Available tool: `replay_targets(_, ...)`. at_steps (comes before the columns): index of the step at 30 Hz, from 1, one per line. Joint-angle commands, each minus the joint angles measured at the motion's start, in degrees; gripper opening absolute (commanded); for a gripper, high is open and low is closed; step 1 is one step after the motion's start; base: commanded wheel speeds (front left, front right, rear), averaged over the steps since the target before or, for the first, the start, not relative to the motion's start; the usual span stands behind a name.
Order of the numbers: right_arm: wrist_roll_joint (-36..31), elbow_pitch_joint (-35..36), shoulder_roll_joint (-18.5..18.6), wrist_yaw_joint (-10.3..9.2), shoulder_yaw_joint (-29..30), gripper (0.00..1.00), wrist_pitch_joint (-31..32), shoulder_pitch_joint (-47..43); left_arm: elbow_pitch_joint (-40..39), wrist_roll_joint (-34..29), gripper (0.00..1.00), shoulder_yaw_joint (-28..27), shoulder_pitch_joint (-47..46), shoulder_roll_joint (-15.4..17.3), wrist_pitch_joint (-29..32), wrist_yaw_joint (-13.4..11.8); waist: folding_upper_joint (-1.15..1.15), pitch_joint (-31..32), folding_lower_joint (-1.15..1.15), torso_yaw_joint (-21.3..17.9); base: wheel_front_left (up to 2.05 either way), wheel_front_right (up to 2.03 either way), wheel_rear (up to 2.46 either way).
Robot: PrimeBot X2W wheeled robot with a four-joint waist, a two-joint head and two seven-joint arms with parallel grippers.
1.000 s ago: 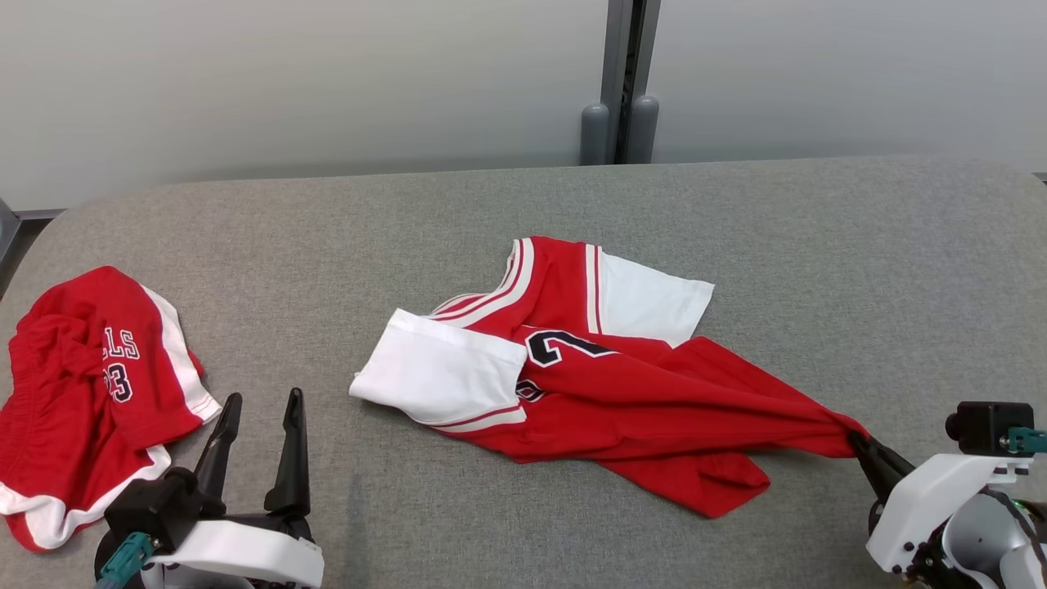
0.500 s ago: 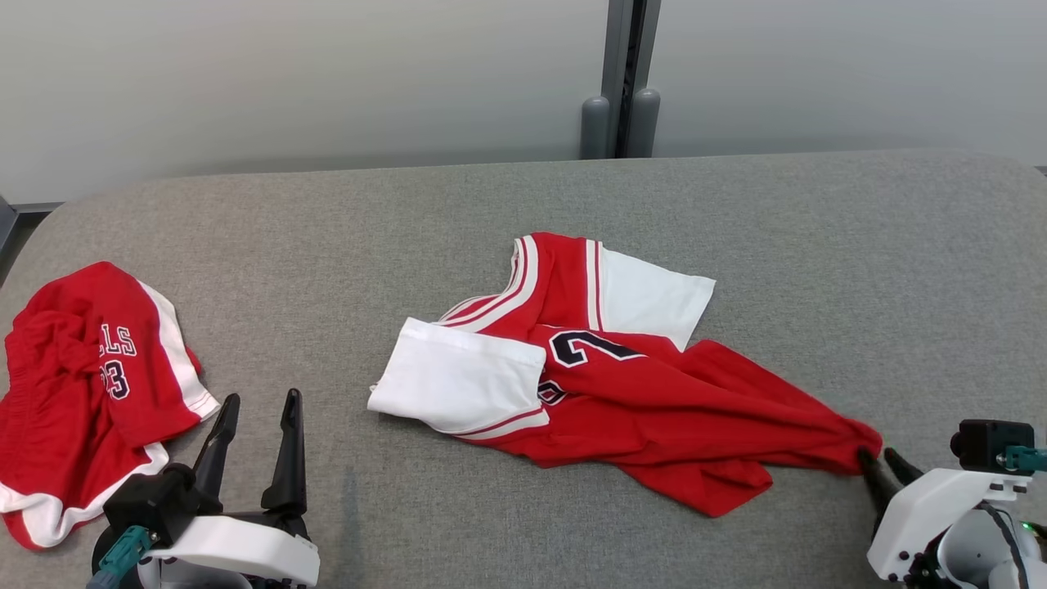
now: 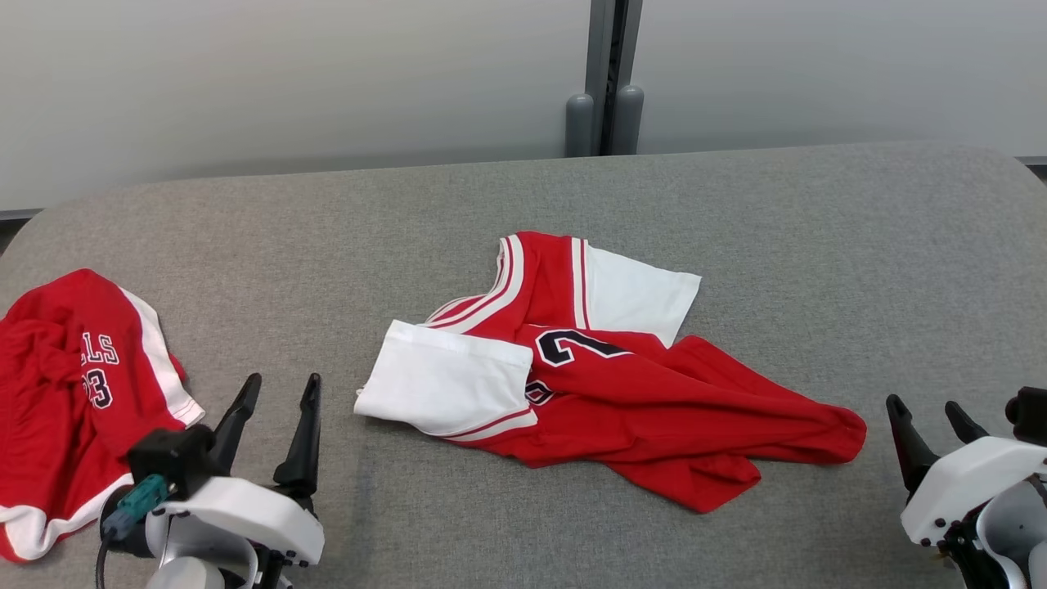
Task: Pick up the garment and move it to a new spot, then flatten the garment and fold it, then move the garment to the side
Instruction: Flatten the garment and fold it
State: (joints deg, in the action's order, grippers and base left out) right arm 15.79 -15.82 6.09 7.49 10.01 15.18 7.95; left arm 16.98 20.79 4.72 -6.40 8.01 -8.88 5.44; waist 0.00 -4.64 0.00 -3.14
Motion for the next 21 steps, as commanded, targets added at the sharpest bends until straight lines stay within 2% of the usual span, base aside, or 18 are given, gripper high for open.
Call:
replay_targets(1, -0.35, 1.1, -0.04, 0.01, -0.38, 1.0, 0.6, -0.35, 0.19, 0.27, 1.0, 0.7, -1.67, 0.66, 1.34, 0.43, 0.0, -0.13, 0.0, -0.22, 0.0, 0.0, 0.0)
replay_targets(6, -0.25, 3.85, -0.85, 0.01, -1.1, 1.0, 2.38, -0.78, 1.43, 0.67, 1.0, 4.46, -5.61, 4.08, 9.55, 1.54, 0.0, -0.51, 0.0, -1.28, 0.0, 0.0, 0.0)
replay_targets(10, 0.24, 5.03, -1.33, 0.01, -1.9, 1.0, 2.92, -1.2, 3.15, 3.89, 1.0, 7.68, -8.95, 7.13, 18.78, 2.07, 0.0, -0.81, 0.0, -2.43, 0.0, 0.0, 0.0)
replay_targets(11, 0.24, 5.03, -1.33, 0.01, -1.9, 1.0, 2.92, -1.2, 3.15, 3.89, 1.0, 7.68, -8.95, 7.13, 18.78, 2.07, 0.0, -0.81, 0.0, -2.43, 0.0, 0.0, 0.0)
replay_targets(14, 0.72, 5.19, -1.7, 0.01, -2.47, 1.0, 3.05, -1.03, 2.4, 9.4, 1.0, 11.79, -12.31, 9.54, 25.33, 2.11, 0.0, -1.38, 0.0, -3.5, 0.0, 0.0, 0.0)
replay_targets(21, 1.5, 4.48, -2.4, 0.01, -3.99, 1.0, 2.13, 0.22, 1.73, 22.5, 1.0, 20.58, -19.86, 19.08, 39.61, 2.04, 0.0, -3.31, 0.0, -6.01, 0.0, 0.0, 0.0)
